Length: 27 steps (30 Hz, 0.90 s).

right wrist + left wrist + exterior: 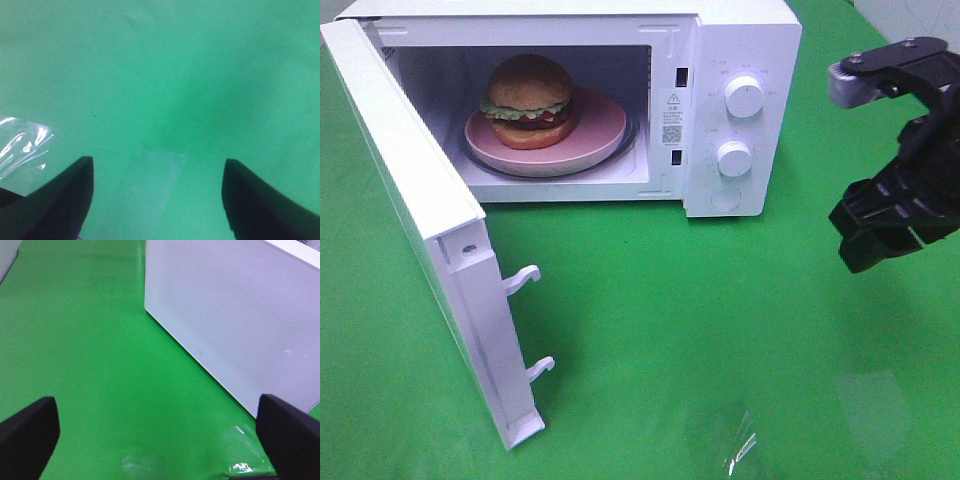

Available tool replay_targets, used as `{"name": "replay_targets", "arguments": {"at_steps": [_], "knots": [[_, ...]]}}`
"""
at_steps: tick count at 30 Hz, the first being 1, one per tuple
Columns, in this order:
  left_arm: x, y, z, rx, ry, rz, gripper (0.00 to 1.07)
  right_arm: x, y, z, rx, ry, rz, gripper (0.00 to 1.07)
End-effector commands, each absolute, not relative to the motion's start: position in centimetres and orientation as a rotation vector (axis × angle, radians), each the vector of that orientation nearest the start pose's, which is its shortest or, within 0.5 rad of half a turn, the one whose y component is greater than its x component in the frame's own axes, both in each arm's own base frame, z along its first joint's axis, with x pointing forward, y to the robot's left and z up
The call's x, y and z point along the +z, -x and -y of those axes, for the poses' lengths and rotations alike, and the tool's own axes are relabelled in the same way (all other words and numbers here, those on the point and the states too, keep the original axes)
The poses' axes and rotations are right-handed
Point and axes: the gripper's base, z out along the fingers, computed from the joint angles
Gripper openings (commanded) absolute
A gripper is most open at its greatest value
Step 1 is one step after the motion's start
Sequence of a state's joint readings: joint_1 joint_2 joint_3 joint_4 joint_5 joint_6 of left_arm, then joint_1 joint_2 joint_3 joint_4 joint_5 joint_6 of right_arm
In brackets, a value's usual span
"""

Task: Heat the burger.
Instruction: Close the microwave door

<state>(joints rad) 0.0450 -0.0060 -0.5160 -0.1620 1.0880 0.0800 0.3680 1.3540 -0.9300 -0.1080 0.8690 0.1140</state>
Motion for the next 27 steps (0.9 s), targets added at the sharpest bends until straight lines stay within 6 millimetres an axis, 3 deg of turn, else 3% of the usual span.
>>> {"name": "replay_targets", "arguments": {"at_steps": [1, 9, 11, 14, 16, 27], "knots": [[28.2, 1.1, 1.4, -0.118, -0.053, -2.008, 1.0, 26.8, -23.3, -7.5, -0.006, 0.355, -2.747, 0.69], [28.2, 1.1, 1.4, -0.118, -0.053, -2.008, 1.0, 29.7, -20.9, -6.3, 0.014, 0.306, -2.671, 0.69], [28.2, 1.1, 1.4, -0.118, -0.053, -2.008, 1.0, 30.8, -19.1, -5.6, 0.016, 0.297, -2.629, 0.69], [28.2, 1.1, 1.4, -0.118, -0.053, -2.008, 1.0, 31.0, -18.5, -5.4, 0.02, 0.294, -2.614, 0.69], [28.2, 1.1, 1.4, -0.118, -0.053, -2.008, 1.0, 31.4, -16.2, -4.6, 0.029, 0.285, -2.577, 0.69], [28.2, 1.1, 1.4, -0.118, -0.053, -2.008, 1.0, 31.8, -10.8, -2.8, 0.06, 0.272, -2.441, 0.69]]}}
